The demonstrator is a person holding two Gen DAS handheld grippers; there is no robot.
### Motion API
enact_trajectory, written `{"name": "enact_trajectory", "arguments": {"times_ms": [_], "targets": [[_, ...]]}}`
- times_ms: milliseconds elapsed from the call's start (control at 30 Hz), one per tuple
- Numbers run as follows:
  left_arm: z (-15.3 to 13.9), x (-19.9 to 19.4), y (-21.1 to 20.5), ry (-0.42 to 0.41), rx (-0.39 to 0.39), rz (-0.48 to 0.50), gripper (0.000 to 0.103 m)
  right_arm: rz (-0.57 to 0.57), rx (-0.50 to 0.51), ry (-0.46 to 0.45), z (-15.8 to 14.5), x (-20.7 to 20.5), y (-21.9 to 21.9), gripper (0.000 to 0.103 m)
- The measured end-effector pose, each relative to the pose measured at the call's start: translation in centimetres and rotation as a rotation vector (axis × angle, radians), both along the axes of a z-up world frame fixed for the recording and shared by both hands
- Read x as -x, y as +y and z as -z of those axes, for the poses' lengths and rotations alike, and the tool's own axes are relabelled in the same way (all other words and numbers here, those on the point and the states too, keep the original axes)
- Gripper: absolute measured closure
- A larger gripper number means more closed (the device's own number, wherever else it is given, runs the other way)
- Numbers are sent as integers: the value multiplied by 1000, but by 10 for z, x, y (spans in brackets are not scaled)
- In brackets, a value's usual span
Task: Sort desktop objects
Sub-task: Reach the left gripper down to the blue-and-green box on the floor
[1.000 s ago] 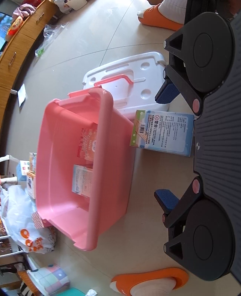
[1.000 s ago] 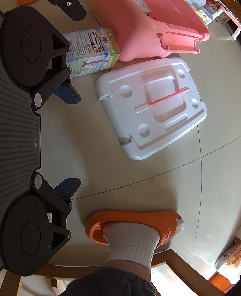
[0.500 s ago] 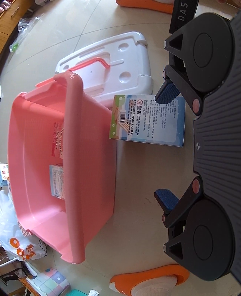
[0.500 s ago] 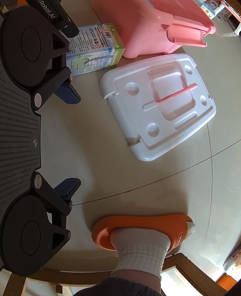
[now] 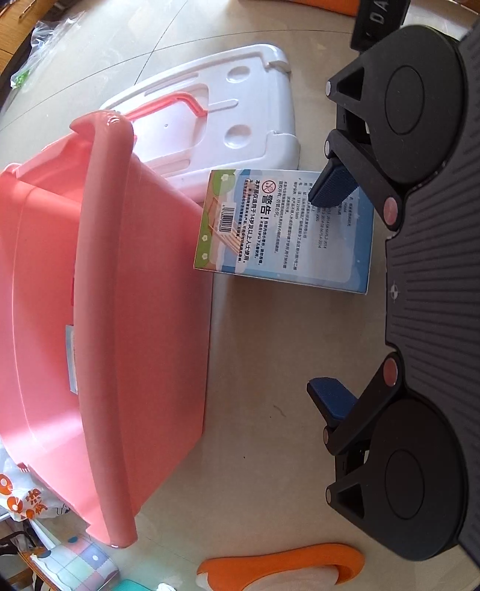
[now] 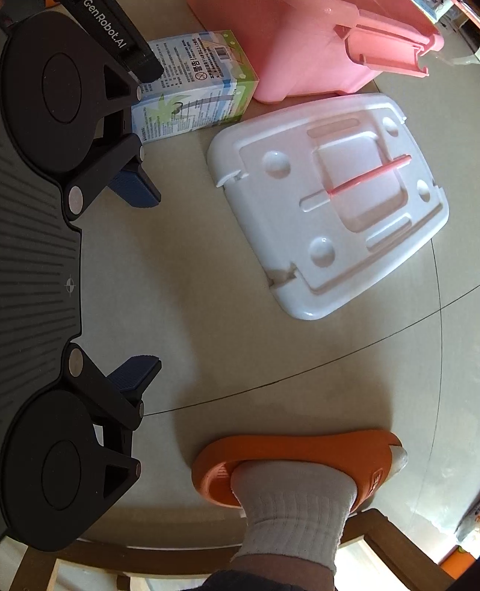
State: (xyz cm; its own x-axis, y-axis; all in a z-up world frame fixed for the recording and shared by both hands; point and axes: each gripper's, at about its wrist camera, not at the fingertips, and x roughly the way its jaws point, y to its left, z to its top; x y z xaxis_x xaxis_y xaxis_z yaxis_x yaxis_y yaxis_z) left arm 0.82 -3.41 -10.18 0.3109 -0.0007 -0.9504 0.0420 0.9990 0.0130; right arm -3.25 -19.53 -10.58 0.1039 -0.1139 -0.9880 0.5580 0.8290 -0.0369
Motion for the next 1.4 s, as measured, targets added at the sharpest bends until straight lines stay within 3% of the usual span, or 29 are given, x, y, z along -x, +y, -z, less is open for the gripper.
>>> {"name": "enact_trajectory", "arguments": {"times_ms": [533, 1400], "targets": [[-5, 10, -22, -23, -25, 113, 2, -1, -3, 15, 7, 4, 4, 18], [-2, -8, -10, 24, -20, 43, 2, 1, -11, 17, 8, 4, 6, 18]]}}
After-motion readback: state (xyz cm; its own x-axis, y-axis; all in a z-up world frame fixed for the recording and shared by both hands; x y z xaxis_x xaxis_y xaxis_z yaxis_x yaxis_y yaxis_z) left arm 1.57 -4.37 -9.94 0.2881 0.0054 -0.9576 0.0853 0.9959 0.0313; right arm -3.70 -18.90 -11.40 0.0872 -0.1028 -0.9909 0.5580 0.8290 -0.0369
